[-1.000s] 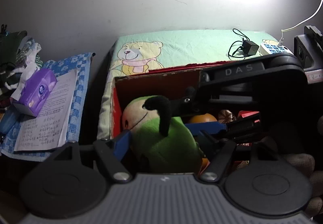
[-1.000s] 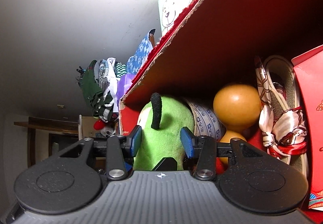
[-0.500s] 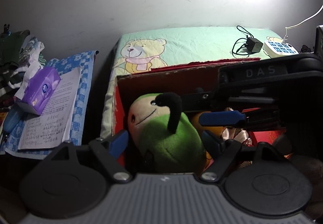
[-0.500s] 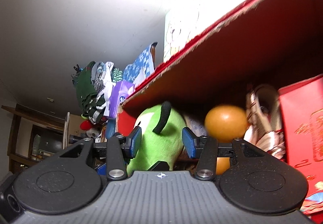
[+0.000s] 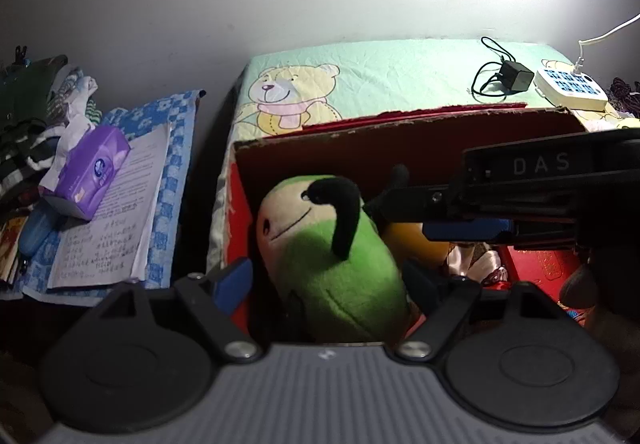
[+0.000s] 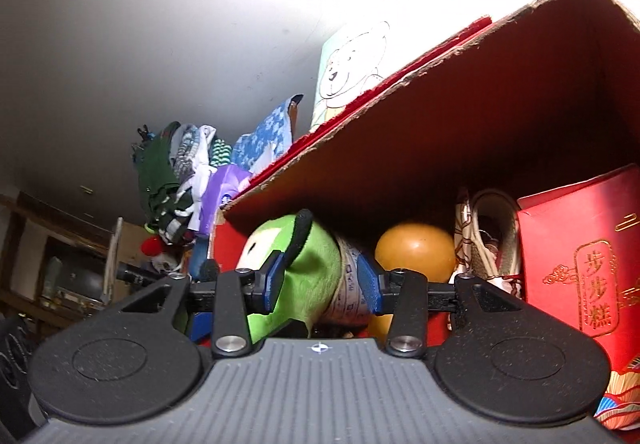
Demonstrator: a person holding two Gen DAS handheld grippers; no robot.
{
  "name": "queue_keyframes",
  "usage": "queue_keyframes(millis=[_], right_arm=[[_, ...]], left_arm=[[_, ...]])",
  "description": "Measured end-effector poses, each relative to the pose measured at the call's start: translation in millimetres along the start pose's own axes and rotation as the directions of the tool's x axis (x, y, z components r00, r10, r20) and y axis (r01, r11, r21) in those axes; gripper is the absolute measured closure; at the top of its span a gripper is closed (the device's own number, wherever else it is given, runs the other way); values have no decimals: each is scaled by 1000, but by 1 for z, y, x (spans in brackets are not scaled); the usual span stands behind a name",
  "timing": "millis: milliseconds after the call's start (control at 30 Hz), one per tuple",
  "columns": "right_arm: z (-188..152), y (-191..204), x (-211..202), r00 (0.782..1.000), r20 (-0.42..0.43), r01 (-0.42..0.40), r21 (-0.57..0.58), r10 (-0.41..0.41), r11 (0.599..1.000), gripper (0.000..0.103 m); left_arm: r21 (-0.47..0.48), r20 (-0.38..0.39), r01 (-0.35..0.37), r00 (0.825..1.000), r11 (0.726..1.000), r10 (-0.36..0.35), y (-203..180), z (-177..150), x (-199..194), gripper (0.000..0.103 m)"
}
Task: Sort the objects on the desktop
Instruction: 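Carry the green plush into the red cardboard box and lower it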
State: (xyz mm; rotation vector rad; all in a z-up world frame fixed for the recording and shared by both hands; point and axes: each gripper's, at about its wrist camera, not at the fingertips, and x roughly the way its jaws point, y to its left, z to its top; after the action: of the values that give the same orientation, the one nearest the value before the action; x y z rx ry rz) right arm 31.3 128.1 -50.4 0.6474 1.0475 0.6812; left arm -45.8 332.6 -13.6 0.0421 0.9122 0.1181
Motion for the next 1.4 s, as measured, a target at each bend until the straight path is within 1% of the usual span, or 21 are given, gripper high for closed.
queue_keyframes(millis=[67, 333, 600, 667, 800, 933, 1100, 1167, 1400], right_arm=[[-1, -1, 1, 1000, 0, 0, 8, 0, 1000, 58], [-1, 0, 5, 1000, -29, -4, -18, 3, 1000, 58], [-3, 1, 5, 999, -40, -3, -39, 1, 999, 58], [-5, 4, 3, 999, -29, 35, -42, -36, 998, 58], [-15, 15, -6, 994, 14, 106, -121, -105, 987, 58], [-23, 14, -14, 991, 31, 136, -147, -133, 980, 58], [-29, 15, -27, 983, 80, 178, -183, -166, 967, 58], [-31, 16, -32, 978, 99, 199, -189, -182, 962, 58], [-36, 14, -43, 959, 147, 268, -203, -241, 942, 58]], left_arm=[[-4, -2, -3, 1000, 1000, 3, 0, -1, -1, 19], [-4, -12, -24, 1000, 1000, 23, -6, -5, -7, 18], [-11, -39, -37, 999, 999, 37, -9, -8, -12, 18], [-6, -39, -43, 998, 999, 42, -11, -10, -14, 17], [-6, -37, -45, 998, 999, 44, -12, -13, -18, 16], [-2, -47, -56, 997, 998, 56, -16, -15, -18, 15], [3, -61, -59, 996, 998, 59, -20, -16, -19, 15], [1, -62, -51, 997, 999, 51, -21, -16, -20, 14], [20, -59, -54, 997, 998, 55, -32, -17, -24, 14]])
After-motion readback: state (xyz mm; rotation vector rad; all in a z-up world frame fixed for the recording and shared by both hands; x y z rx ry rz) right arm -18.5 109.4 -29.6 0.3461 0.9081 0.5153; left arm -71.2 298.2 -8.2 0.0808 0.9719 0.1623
